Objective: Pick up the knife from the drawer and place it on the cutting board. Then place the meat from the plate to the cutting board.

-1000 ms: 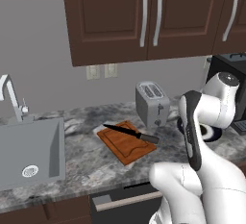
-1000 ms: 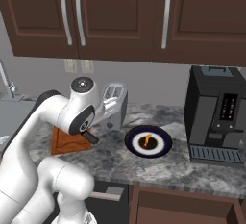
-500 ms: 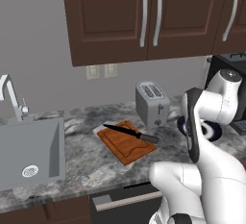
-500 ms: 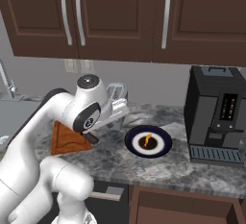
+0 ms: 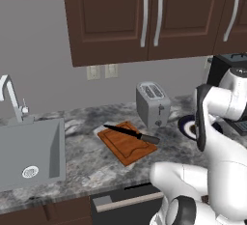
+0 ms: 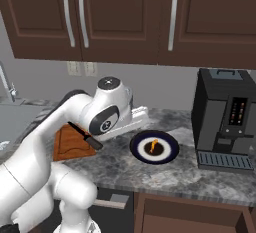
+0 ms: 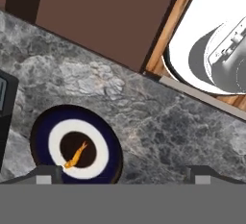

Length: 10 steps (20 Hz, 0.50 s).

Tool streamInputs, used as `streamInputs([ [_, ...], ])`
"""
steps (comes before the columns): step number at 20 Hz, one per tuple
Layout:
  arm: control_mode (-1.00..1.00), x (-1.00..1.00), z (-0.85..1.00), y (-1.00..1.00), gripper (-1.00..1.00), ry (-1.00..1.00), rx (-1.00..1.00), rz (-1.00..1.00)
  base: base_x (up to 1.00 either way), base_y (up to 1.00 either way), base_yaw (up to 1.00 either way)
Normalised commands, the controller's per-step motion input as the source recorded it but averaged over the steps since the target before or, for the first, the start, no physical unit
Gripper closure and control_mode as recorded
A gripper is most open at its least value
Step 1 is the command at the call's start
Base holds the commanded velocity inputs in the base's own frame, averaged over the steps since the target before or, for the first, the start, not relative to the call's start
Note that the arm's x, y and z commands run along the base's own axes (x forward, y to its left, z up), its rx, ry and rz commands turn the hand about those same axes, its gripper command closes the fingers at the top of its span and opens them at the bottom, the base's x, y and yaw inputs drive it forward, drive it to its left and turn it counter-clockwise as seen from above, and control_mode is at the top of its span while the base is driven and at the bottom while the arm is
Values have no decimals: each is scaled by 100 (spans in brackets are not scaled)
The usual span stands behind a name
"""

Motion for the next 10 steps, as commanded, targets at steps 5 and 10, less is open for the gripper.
streamInputs([
  [5,-100,0,-5,-14,-100,8,4,-15,0,0,0],
  [10,-100,2,-5,0,-100,5,0,-8,0,0,0],
])
